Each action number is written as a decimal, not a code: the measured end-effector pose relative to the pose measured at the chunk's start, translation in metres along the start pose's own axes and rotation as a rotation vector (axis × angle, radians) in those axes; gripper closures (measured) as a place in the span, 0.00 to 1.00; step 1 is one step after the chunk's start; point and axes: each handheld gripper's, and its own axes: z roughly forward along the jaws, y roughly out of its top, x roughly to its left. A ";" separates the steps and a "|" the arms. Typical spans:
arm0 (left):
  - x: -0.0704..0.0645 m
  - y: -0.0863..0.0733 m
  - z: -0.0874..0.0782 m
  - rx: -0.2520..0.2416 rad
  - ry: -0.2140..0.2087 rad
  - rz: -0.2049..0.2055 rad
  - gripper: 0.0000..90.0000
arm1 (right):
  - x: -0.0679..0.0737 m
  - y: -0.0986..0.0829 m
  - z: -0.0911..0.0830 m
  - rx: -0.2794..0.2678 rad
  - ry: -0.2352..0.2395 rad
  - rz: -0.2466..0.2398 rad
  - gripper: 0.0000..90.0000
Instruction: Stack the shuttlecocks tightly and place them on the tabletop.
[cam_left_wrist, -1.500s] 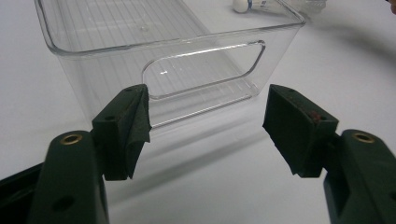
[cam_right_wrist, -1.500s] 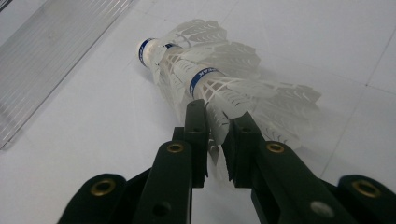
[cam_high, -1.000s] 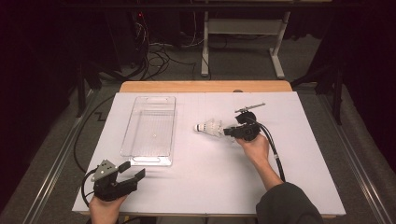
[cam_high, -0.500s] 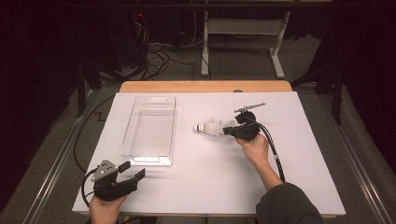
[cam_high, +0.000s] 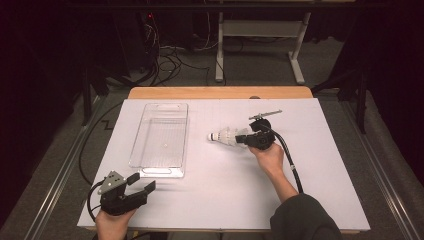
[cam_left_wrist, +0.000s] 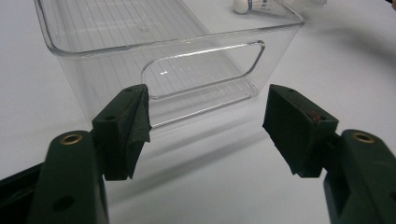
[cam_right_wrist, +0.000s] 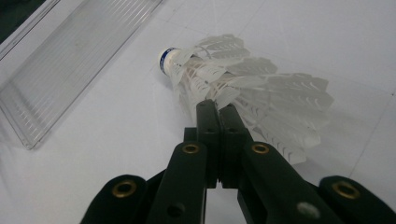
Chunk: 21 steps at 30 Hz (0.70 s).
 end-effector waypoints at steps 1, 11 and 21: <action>0.000 0.000 0.000 0.000 -0.001 0.000 0.36 | 0.000 0.000 0.001 0.000 0.002 0.001 1.00; 0.000 0.000 0.000 0.001 -0.001 0.000 0.36 | -0.003 -0.001 0.002 0.006 -0.008 0.005 0.99; 0.000 0.000 0.000 0.001 0.000 0.001 0.36 | -0.006 -0.001 -0.002 0.024 -0.051 0.000 0.94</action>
